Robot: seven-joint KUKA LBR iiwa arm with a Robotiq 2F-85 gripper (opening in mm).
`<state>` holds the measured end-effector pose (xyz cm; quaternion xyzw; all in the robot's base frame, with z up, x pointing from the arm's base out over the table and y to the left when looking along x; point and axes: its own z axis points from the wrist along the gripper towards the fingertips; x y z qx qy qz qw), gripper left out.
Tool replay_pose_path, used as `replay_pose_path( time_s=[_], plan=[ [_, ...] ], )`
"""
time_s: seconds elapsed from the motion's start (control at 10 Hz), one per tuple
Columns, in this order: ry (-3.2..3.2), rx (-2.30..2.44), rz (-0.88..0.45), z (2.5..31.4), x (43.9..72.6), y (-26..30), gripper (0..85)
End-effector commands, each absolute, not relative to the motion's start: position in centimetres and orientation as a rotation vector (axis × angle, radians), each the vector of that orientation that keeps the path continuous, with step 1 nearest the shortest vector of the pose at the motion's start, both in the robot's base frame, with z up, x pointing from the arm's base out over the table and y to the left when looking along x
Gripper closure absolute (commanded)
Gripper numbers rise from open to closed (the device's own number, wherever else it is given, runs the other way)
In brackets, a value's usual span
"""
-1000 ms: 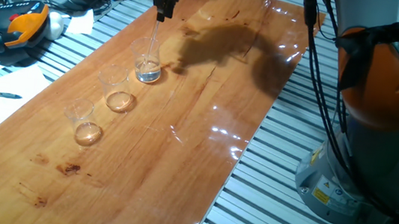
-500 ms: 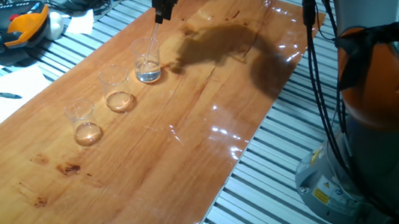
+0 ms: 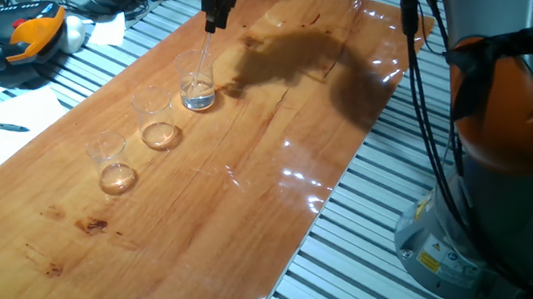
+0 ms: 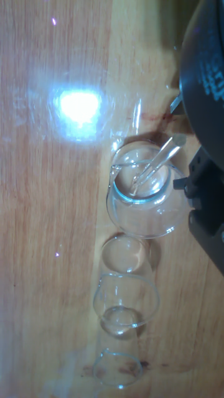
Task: Stir the beaker with a glass rod
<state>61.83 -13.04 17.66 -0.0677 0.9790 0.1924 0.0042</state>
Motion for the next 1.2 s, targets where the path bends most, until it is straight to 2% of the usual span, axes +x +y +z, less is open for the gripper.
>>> replay_pose_path(
  time_s=[0.0,0.1,0.2,1.1],
  plan=[
    [3.072,-0.218,0.619,17.65,61.82,-13.04,34.0],
    [3.072,-0.219,0.631,17.63,61.82,-13.03,34.0],
    [3.072,-0.222,0.636,17.62,61.83,-13.02,51.0],
    [3.034,-0.234,0.685,17.58,62.41,-12.83,51.0]
  ],
)
